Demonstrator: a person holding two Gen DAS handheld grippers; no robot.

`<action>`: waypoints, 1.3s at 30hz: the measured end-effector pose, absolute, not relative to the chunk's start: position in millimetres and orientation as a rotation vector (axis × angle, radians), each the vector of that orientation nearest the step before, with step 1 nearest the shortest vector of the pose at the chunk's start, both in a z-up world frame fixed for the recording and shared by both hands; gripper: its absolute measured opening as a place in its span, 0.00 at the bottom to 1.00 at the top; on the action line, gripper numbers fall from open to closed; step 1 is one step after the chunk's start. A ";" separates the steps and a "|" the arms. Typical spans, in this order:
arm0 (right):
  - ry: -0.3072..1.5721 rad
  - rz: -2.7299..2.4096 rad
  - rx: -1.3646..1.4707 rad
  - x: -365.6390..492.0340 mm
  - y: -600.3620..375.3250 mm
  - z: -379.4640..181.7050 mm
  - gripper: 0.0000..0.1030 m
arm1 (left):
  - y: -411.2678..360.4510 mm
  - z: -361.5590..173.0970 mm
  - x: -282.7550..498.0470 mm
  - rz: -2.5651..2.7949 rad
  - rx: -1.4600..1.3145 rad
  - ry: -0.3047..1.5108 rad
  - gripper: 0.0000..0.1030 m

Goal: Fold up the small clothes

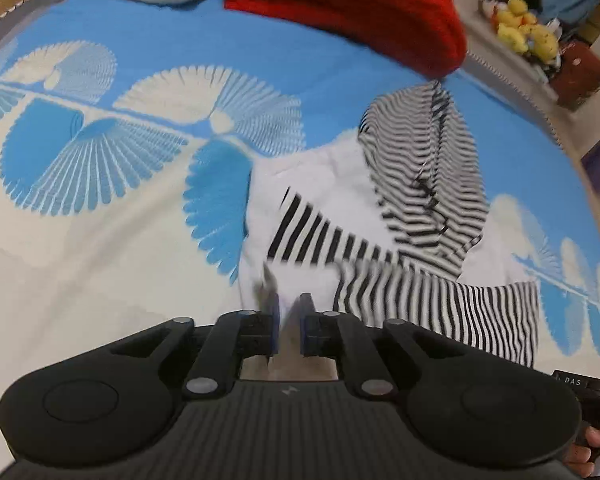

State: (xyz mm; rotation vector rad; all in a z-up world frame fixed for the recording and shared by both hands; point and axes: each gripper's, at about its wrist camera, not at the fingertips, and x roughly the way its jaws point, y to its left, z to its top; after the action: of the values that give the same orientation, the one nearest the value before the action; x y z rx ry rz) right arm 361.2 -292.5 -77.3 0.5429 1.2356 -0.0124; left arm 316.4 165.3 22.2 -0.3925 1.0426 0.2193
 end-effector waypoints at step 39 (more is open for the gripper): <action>0.911 0.089 0.067 356.1 -256.2 -9.2 0.49 | 96.8 24.2 330.5 0.219 -0.165 0.880 0.78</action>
State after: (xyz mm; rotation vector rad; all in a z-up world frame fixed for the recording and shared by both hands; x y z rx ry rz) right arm 356.1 -256.2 -9.2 0.0671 0.9105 0.0893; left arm 330.5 96.8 24.2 -0.1649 0.8804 0.2188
